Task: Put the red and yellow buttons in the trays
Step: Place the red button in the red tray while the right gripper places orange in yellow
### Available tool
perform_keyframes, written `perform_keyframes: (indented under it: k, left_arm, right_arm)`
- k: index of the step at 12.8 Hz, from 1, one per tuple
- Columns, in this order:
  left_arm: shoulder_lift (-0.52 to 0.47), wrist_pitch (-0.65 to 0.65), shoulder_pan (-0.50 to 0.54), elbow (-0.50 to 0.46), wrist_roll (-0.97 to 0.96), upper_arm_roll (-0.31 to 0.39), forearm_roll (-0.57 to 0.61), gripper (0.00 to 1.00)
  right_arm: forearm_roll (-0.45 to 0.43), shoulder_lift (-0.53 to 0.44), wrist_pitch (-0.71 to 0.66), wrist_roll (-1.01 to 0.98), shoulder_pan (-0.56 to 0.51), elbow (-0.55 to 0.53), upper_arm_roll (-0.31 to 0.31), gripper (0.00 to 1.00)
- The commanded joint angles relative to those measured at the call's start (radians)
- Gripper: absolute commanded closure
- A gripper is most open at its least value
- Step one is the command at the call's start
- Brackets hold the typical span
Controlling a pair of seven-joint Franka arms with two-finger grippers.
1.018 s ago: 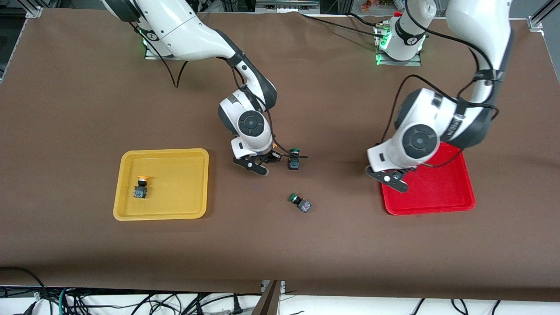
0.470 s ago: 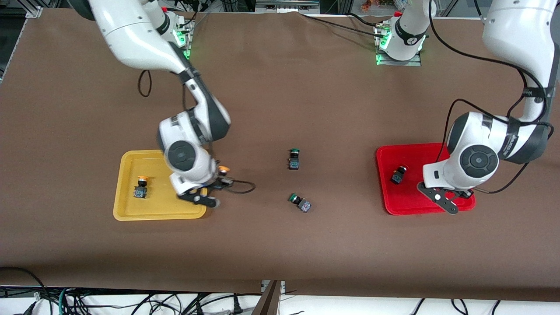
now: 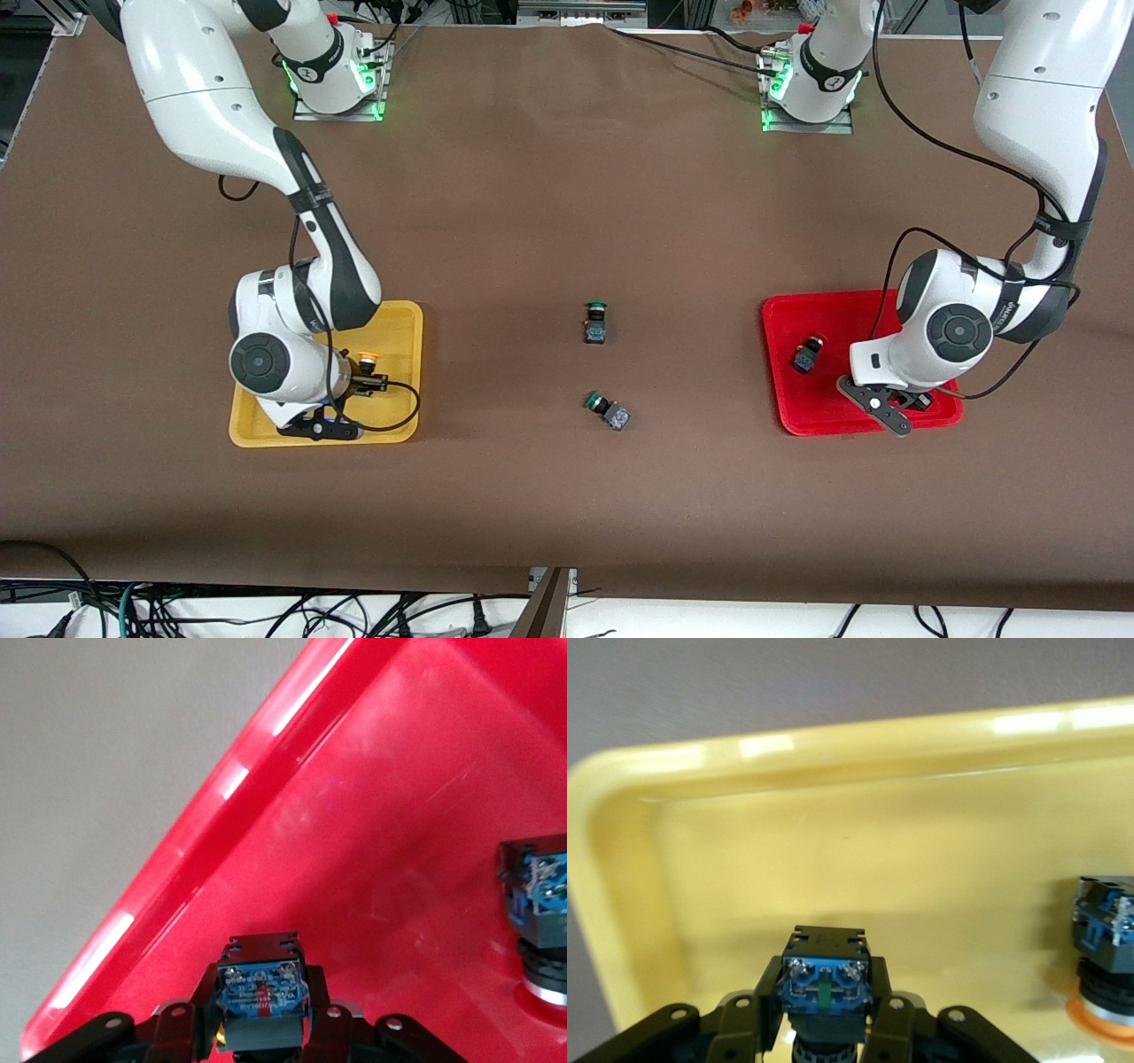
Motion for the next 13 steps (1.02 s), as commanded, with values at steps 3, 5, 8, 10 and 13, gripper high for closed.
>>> perform_keyframes:
  k: [3,5,8,10,13]
  left_arm:
    - [-0.049,-0.004,0.017,-0.013,0.012,-0.015,0.027,0.00]
    - [-0.110,-0.096,0.014,0.000,0.008,-0.044,0.015,0.00]
    - [-0.202,-0.257,0.015,0.014,-0.003,-0.107,-0.016,0.00]
    - [-0.239,-0.390,0.014,0.080,-0.002,-0.109,-0.131,0.00]
    - [-0.264,-0.668,0.011,0.271,-0.003,-0.109,-0.241,0.00]
  right_arm:
    - [-0.011,-0.026,0.006,-0.022,-0.003,-0.017,0.007,0.00]
    - [-0.012,-0.065,-0.007,-0.030,-0.005,0.009,-0.003,0.00]
    - [-0.015,-0.171,-0.112,-0.092,-0.005,0.011,-0.031,0.00]
    - [-0.035,-0.231,-0.183,-0.204,-0.006,0.023,-0.066,0.00]
    - [-0.023,-0.305,-0.301,-0.326,-0.006,0.039,-0.115,0.00]
